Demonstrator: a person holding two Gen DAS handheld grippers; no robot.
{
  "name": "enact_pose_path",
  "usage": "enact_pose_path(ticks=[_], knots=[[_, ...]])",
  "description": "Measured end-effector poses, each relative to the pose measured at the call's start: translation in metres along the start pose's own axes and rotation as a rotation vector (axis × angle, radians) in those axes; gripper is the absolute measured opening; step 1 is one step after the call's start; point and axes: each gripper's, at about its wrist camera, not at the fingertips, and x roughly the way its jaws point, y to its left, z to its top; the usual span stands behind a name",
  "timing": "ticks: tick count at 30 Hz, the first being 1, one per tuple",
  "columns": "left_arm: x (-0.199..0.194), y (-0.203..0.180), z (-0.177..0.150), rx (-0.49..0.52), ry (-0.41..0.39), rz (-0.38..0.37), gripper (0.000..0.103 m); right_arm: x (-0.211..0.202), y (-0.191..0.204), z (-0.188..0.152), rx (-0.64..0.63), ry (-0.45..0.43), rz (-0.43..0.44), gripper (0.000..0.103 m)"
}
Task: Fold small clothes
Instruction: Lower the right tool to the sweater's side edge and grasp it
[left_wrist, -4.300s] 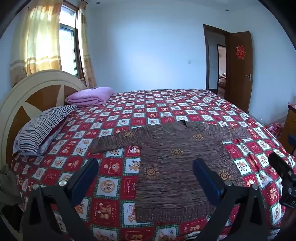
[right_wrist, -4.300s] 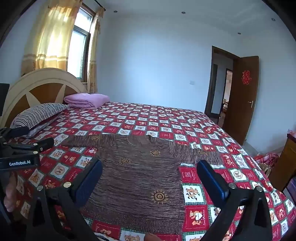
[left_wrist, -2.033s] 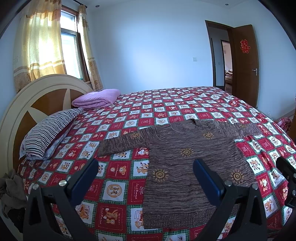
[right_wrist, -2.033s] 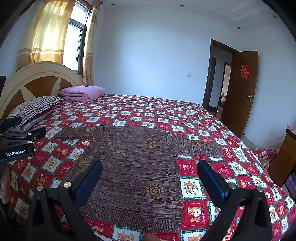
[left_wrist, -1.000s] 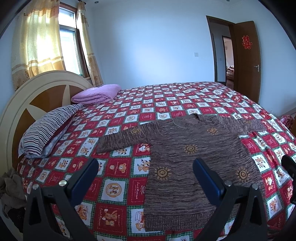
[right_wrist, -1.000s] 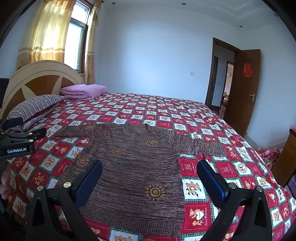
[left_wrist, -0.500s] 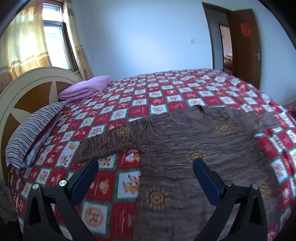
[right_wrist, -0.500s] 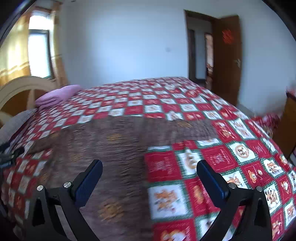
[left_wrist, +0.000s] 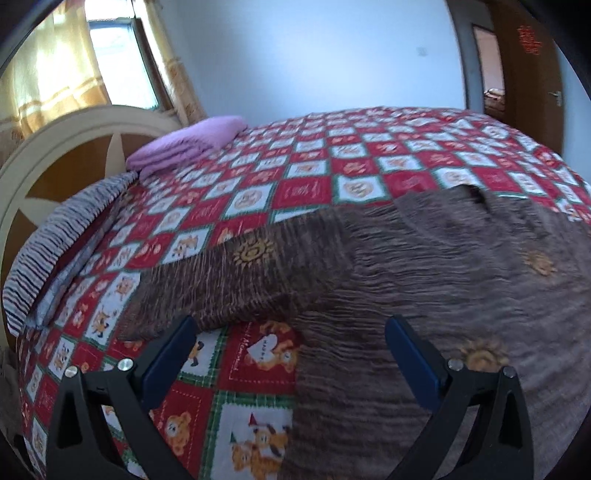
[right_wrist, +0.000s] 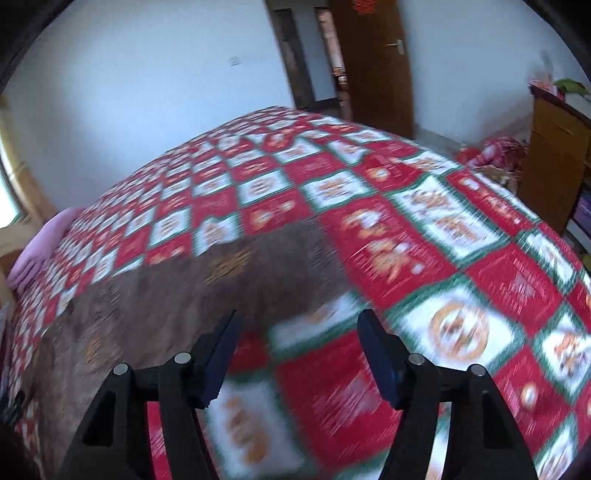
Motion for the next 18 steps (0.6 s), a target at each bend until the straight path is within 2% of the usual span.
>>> enact_pose_path(ticks=[7, 10, 12, 14, 15, 17, 18], knots=[[0.03, -0.006, 0.006, -0.019, 0.041, 0.041, 0.103, 0.047, -0.017, 0.03, 0.012, 0.041, 0.032, 0.061], [0.044, -0.009, 0.004, -0.034, 0.079, 0.033, 0.103, 0.073, -0.015, 0.035, 0.001, 0.093, 0.031, 0.056], [0.05, -0.012, 0.001, -0.027, 0.096, 0.034, 0.103, 0.086, -0.016, 0.033, 0.009, 0.125, 0.028, 0.049], [0.056, -0.015, -0.003, -0.016, 0.116, 0.037, 0.103, 0.091, -0.011, 0.027, -0.035, 0.125, -0.008, 0.035], [0.057, -0.016, -0.003, -0.014, 0.119, 0.035, 0.103, 0.091, -0.007, 0.025, -0.068, 0.122, -0.024, 0.032], [0.058, -0.019, -0.003, -0.003, 0.123, 0.031, 0.103, 0.085, 0.0, 0.023, -0.115, 0.128, -0.008, 0.011], [0.059, -0.021, -0.003, 0.007, 0.127, 0.03, 0.103, 0.084, 0.001, 0.023, -0.124, 0.131, -0.01, 0.01]])
